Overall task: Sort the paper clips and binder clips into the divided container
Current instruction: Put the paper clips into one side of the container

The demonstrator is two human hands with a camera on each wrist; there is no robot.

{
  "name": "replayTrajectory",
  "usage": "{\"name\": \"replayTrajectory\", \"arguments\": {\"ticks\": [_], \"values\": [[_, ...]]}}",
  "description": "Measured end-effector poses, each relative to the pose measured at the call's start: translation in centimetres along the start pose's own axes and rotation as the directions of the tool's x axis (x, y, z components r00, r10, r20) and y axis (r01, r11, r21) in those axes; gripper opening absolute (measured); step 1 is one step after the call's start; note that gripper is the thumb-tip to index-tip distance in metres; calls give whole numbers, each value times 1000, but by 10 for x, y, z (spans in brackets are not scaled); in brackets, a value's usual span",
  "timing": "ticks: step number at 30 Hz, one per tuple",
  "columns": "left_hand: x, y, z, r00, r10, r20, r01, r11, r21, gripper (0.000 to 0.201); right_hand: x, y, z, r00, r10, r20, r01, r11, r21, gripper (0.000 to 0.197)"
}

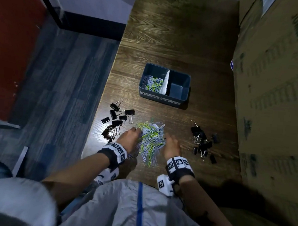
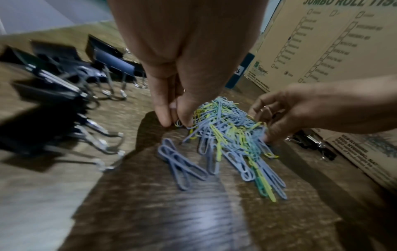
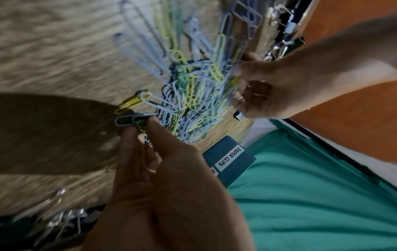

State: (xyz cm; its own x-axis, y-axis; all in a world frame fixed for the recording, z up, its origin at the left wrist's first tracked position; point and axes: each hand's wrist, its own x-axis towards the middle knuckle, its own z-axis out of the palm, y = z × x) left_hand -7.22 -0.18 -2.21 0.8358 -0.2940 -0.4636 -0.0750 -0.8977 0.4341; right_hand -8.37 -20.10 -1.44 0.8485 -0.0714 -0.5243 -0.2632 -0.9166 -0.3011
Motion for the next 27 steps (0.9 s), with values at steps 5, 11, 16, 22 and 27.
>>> {"name": "replayTrajectory", "arguments": {"ticks": [5,11,16,22,27], "values": [[0,12,4,993,112,-22,-112,993,-31,53,6,-9,-3,996,-91,-16,92,993,74,58],[-33,-17,-27,960,265,95,-275,955,114,14,-5,19,-10,971,-198,136,206,977,-50,25],[-33,-14,-29,938,249,241,-314,904,289,11,-12,17,15,843,-333,421,409,907,-101,35],[-8,11,-5,960,199,197,-224,968,114,17,-3,4,27,917,-341,210,350,937,-10,18],[-2,17,-1,976,209,57,-212,976,42,14,-4,18,3,966,-255,-47,258,963,83,24]]}}
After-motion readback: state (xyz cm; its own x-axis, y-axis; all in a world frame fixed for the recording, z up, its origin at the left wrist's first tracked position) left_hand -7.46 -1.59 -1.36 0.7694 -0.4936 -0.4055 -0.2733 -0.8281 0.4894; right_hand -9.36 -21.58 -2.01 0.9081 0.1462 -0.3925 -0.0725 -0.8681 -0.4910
